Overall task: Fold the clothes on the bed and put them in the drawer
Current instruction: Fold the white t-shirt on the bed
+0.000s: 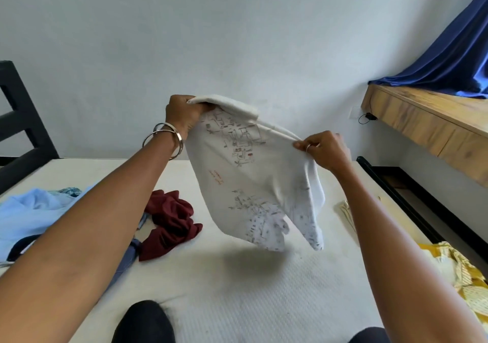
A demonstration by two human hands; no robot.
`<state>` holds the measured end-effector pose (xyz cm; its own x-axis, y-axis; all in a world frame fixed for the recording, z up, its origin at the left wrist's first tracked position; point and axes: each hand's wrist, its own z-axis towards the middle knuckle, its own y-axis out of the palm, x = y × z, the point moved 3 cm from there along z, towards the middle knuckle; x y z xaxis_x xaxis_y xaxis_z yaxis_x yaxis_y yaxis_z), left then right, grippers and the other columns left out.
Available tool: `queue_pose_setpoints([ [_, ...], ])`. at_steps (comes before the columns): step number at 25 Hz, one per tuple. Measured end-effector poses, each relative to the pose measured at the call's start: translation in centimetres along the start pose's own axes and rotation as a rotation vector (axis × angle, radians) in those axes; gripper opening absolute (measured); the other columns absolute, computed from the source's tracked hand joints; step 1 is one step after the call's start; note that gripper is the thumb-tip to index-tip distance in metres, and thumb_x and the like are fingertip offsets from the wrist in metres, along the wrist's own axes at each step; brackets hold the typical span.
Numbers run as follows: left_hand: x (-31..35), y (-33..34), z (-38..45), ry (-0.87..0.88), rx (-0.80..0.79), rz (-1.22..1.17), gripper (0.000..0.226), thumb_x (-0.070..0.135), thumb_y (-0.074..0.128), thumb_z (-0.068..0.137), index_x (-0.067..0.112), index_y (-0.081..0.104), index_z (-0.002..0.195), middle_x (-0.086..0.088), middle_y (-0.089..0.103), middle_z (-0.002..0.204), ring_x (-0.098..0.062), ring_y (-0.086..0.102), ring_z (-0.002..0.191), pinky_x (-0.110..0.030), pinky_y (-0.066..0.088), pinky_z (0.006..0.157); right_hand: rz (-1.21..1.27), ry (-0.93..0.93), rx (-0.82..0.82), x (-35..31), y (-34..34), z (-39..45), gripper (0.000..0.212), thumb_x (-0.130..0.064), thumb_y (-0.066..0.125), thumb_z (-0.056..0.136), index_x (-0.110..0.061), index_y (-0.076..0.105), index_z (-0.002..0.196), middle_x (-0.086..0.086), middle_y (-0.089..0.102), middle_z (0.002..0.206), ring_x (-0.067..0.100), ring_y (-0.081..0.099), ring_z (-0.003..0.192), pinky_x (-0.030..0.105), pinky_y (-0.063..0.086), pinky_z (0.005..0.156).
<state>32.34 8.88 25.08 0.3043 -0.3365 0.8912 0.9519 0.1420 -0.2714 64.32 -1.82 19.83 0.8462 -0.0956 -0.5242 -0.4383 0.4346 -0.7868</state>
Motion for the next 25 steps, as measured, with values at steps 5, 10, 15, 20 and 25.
queue_pose_setpoints([
  [5, 0.9, 0.3, -0.3, -0.040, 0.004, -0.125, 0.024, 0.037, 0.071, 0.066, 0.021, 0.056, 0.059, 0.003, 0.048, 0.060, -0.017, 0.041, 0.062, -0.028, 0.034, 0.061, 0.399, 0.094, 0.294, 0.7, -1.7, 0.2, 0.022, -0.015, 0.046, 0.069, -0.012, 0.066, 0.060, -0.005, 0.072, 0.076, 0.021, 0.069, 0.077, 0.040, 0.056, 0.074],
  [10, 3.3, 3.7, -2.1, -0.269, -0.165, -0.258, 0.024, 0.036, 0.073, 0.075, 0.013, 0.069, 0.080, -0.002, 0.065, 0.077, -0.019, 0.060, 0.068, -0.027, 0.045, 0.063, 0.592, -0.044, -0.167, -4.6, -0.1, -0.2, 0.034, -0.033, 0.079, 0.067, -0.020, 0.066, 0.095, 0.002, 0.074, 0.093, 0.020, 0.066, 0.082, 0.032, 0.049, 0.066],
  [15, 4.4, 6.2, -3.4, -0.443, -0.130, -0.521, 0.022, 0.011, 0.050, 0.094, 0.016, 0.049, 0.115, -0.004, 0.050, 0.092, -0.015, 0.047, 0.059, -0.016, 0.041, 0.042, 0.430, -0.134, -0.219, -9.8, 7.3, -4.0, 0.094, -0.047, 0.084, 0.070, -0.020, 0.034, 0.144, -0.002, 0.054, 0.117, 0.016, 0.054, 0.104, 0.031, 0.047, 0.088],
  [20, 5.2, 3.5, -1.6, -0.466, 0.067, -0.832, 0.036, -0.001, 0.043, 0.090, 0.022, 0.059, 0.112, -0.001, 0.049, 0.079, -0.019, 0.051, 0.070, -0.031, 0.049, 0.068, 0.836, -0.107, -0.341, -6.3, 7.8, -6.5, 0.051, -0.051, 0.074, 0.079, -0.023, 0.056, 0.117, -0.002, 0.063, 0.101, 0.015, 0.063, 0.094, 0.028, 0.051, 0.072],
  [25, 5.7, 2.5, -2.2, -0.508, 0.200, -0.815, 0.015, -0.004, 0.056, 0.083, 0.006, 0.048, 0.076, -0.007, 0.043, 0.067, -0.023, 0.048, 0.060, -0.031, 0.045, 0.059, 0.268, -0.022, -0.394, 1.2, 11.2, -6.8, 0.040, -0.021, 0.081, 0.072, -0.006, 0.063, 0.105, 0.007, 0.068, 0.100, 0.024, 0.063, 0.089, 0.044, 0.054, 0.077],
])
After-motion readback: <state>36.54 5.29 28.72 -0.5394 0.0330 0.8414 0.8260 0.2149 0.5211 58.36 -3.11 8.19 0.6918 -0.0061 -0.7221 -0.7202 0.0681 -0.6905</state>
